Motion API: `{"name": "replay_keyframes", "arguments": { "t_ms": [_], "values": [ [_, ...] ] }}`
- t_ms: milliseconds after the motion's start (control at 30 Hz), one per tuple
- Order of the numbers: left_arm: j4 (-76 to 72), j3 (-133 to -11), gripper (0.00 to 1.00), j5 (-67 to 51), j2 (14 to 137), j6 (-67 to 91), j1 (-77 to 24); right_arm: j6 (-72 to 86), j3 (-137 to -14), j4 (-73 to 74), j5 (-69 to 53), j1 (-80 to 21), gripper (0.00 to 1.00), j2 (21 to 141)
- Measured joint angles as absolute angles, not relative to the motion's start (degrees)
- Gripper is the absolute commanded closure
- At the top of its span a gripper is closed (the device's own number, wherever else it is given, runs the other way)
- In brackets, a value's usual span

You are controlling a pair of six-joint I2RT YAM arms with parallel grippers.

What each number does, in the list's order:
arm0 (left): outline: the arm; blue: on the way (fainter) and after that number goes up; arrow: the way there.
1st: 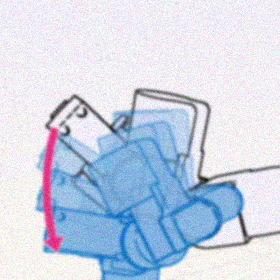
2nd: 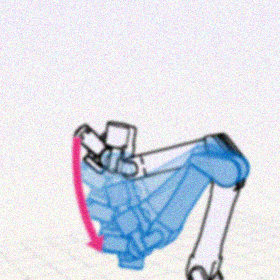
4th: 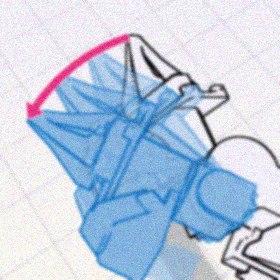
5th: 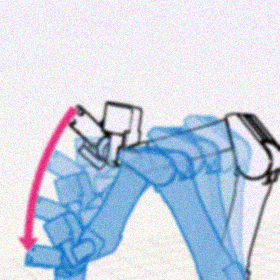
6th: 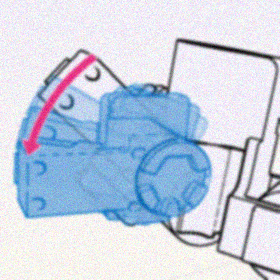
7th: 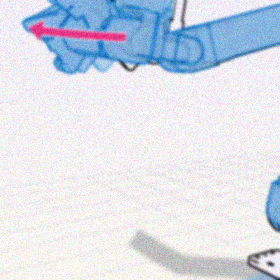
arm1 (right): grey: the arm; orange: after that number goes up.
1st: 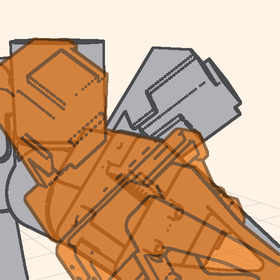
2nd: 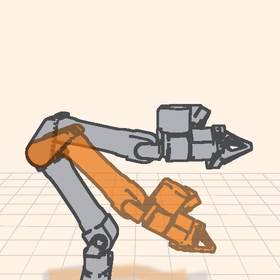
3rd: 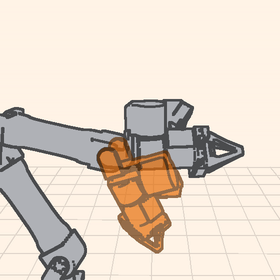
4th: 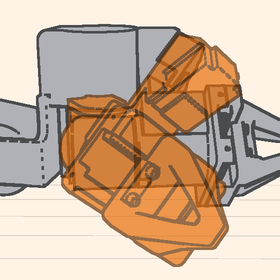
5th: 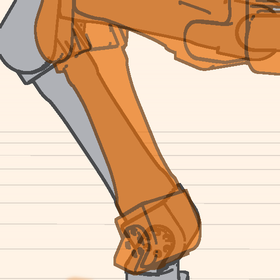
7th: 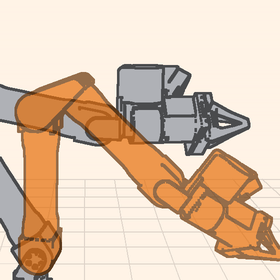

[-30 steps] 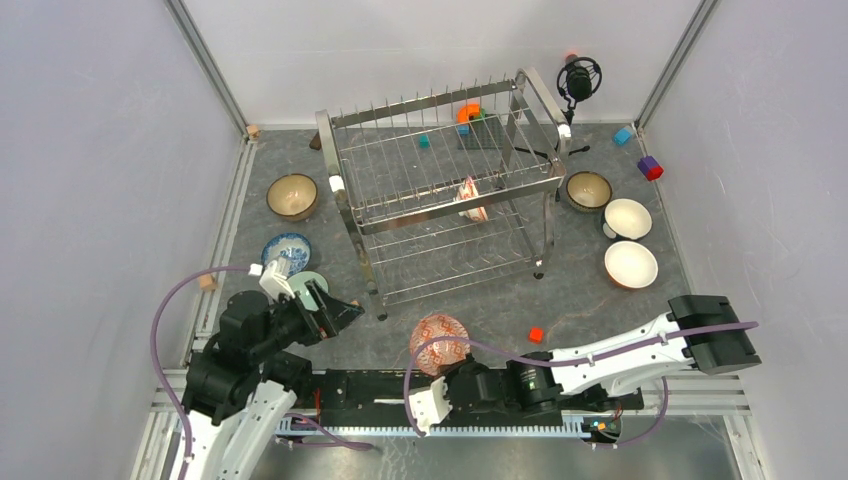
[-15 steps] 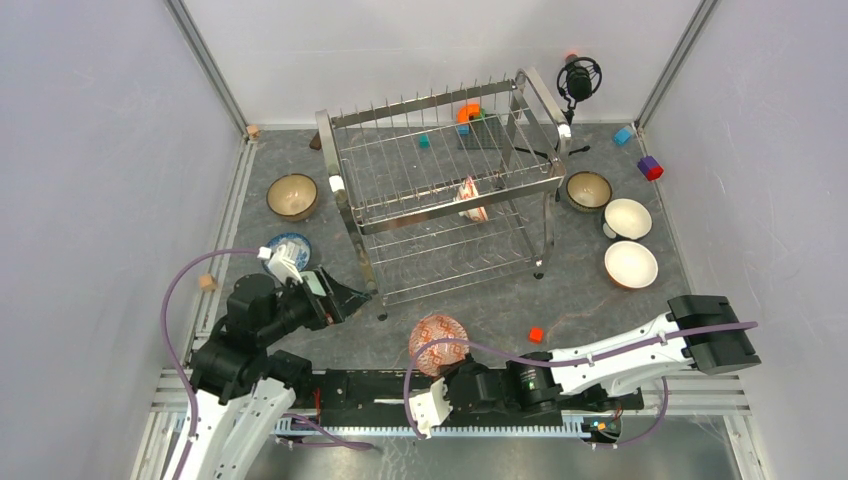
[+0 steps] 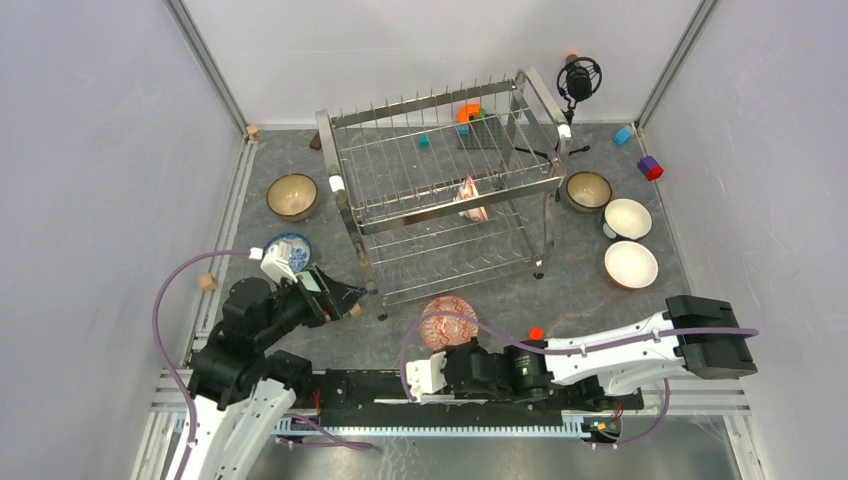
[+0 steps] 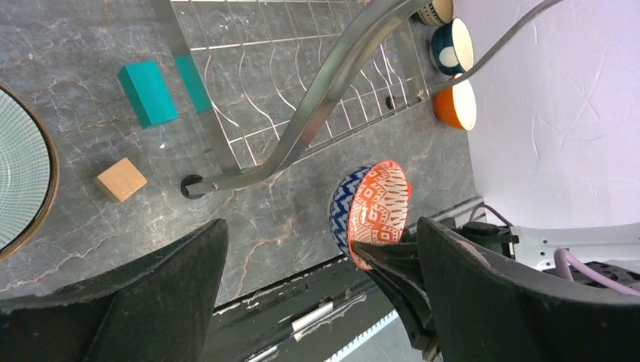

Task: Unload the bowls from the dish rack
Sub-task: Place the bowl at the center of the board.

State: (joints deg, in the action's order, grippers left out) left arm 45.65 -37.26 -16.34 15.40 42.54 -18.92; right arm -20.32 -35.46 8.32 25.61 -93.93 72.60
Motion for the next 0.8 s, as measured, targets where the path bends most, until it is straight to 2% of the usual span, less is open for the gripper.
{"name": "replay_keyframes", "arguments": {
  "t_ms": [800],
  "values": [
    [43.5, -36.2, 0.00, -14.8, 16.0, 42.5, -18.9, -11.6, -34.2, 13.2, 13.8, -87.8, 1.00, 72.9]
  ]
}}
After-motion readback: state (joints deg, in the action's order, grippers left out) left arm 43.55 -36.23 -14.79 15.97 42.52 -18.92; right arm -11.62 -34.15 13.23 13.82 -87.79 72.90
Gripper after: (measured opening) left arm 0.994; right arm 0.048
